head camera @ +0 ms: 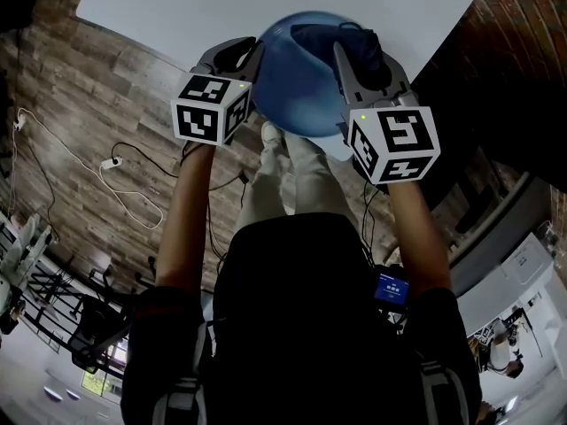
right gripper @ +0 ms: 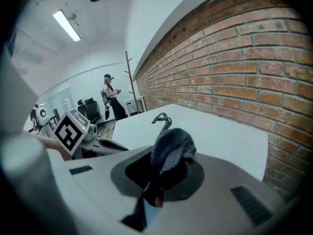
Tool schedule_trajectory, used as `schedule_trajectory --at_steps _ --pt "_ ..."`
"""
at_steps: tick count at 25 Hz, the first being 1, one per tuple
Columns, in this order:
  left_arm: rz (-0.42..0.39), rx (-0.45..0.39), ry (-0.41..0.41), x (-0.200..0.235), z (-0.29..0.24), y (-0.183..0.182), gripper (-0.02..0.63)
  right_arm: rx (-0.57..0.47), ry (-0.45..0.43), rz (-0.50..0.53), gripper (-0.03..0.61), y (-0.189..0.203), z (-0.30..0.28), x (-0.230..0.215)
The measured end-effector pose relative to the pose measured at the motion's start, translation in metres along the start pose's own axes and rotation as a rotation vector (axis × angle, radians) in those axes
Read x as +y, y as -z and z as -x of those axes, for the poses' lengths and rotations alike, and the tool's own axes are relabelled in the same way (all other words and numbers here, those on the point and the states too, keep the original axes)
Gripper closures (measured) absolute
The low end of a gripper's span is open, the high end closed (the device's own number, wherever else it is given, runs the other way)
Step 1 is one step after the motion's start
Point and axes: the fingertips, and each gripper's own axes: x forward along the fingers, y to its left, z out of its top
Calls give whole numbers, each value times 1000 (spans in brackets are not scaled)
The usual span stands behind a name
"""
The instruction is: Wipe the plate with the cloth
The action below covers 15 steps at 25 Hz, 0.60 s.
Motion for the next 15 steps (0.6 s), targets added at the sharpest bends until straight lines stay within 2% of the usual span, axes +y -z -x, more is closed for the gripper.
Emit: schedule_trajectory --at_steps 2,5,15 --pt "6 4 4 1 -2 2 580 5 0 -3 537 3 -1 0" --pt "17 12 13 1 -5 5 528 12 -2 -10 537 8 -2 0" --pt "-2 51 5 8 -15 17 528 34 -6 -26 537 23 -8 0"
